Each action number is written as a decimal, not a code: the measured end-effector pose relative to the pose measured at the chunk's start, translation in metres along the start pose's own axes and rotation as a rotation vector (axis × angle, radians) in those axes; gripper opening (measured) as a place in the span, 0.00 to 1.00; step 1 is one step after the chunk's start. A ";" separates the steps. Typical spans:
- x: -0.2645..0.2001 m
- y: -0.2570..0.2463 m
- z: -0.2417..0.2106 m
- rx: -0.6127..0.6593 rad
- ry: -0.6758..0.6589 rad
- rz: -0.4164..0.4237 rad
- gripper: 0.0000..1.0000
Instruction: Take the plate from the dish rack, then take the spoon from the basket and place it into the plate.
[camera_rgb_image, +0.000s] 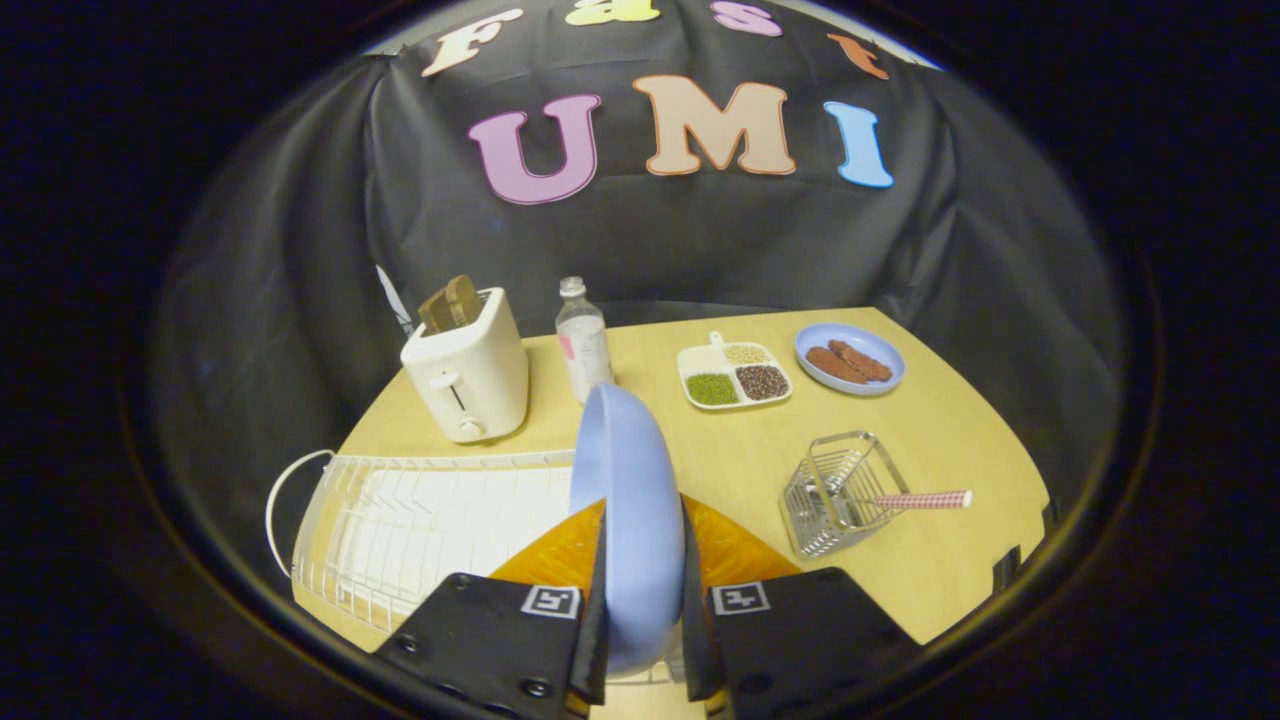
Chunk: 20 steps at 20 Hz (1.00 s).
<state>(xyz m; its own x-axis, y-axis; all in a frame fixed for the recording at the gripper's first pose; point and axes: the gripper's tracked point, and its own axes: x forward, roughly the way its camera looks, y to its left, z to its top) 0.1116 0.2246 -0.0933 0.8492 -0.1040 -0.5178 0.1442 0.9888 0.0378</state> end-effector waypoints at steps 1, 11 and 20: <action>0.000 -0.001 0.000 -0.010 -0.002 -0.024 0.33; -0.018 -0.011 0.012 -0.056 -0.035 -0.247 0.28; -0.027 -0.005 0.024 -0.041 -0.075 -0.339 0.28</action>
<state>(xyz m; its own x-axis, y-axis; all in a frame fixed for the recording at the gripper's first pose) 0.1001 0.2199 -0.0587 0.7917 -0.4336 -0.4303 0.4055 0.8999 -0.1606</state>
